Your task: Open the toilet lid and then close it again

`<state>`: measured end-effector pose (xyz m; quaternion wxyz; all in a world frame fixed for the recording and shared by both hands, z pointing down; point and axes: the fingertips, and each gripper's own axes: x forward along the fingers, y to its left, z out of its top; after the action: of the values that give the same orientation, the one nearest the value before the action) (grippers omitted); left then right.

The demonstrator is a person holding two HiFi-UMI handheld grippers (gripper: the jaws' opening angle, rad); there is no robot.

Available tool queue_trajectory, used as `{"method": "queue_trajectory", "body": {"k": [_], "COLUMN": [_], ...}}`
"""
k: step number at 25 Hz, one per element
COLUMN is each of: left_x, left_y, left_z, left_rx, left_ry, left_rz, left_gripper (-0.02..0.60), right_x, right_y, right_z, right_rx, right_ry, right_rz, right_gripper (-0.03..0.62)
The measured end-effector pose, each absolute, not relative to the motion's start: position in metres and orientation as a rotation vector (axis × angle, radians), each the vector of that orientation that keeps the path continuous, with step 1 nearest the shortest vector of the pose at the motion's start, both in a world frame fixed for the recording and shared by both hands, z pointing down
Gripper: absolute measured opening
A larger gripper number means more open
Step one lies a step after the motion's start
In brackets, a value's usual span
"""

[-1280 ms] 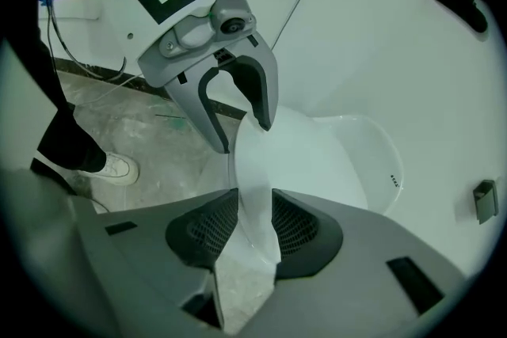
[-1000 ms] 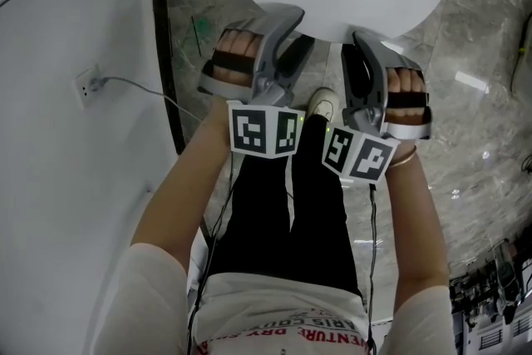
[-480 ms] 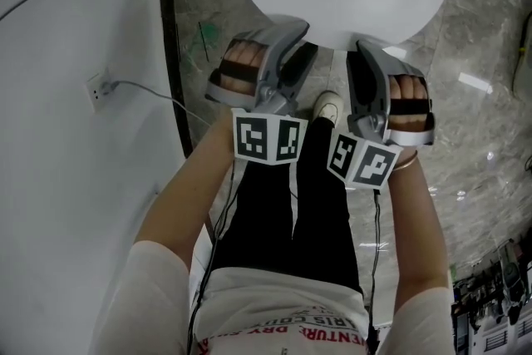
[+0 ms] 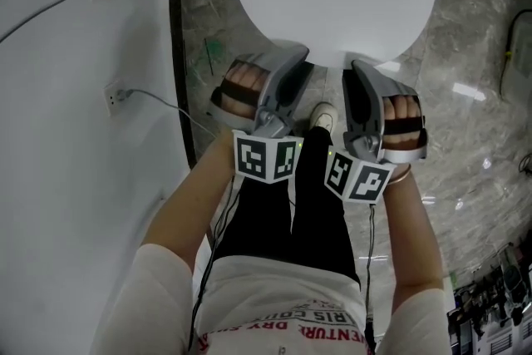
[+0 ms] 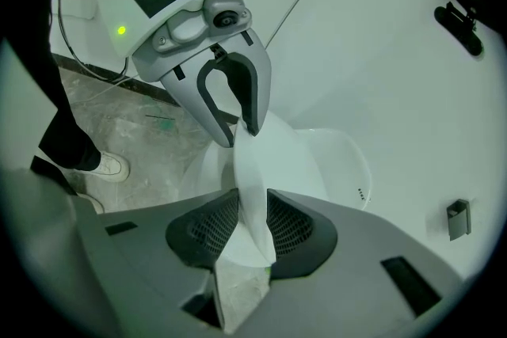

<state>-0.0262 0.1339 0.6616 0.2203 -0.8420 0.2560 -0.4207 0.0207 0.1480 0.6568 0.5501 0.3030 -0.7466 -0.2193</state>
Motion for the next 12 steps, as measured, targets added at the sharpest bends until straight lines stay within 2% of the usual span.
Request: {"method": "queue_trajectory", "body": {"k": [10, 12], "left_x": [-0.020, -0.019], "left_y": [0.107, 0.097], "left_z": [0.571, 0.550], "left_rx": [-2.264, -2.251], "left_ry": [0.754, 0.773], "left_rz": [-1.072, -1.044], "left_gripper": [0.089, 0.081], "right_x": [0.022, 0.023], "right_y": [0.122, 0.114], "right_z": [0.566, 0.548], "right_rx": [0.751, 0.764], "right_ry": [-1.753, -1.750], "right_rz": [-0.617, -0.626], "right_gripper": [0.094, 0.064]}}
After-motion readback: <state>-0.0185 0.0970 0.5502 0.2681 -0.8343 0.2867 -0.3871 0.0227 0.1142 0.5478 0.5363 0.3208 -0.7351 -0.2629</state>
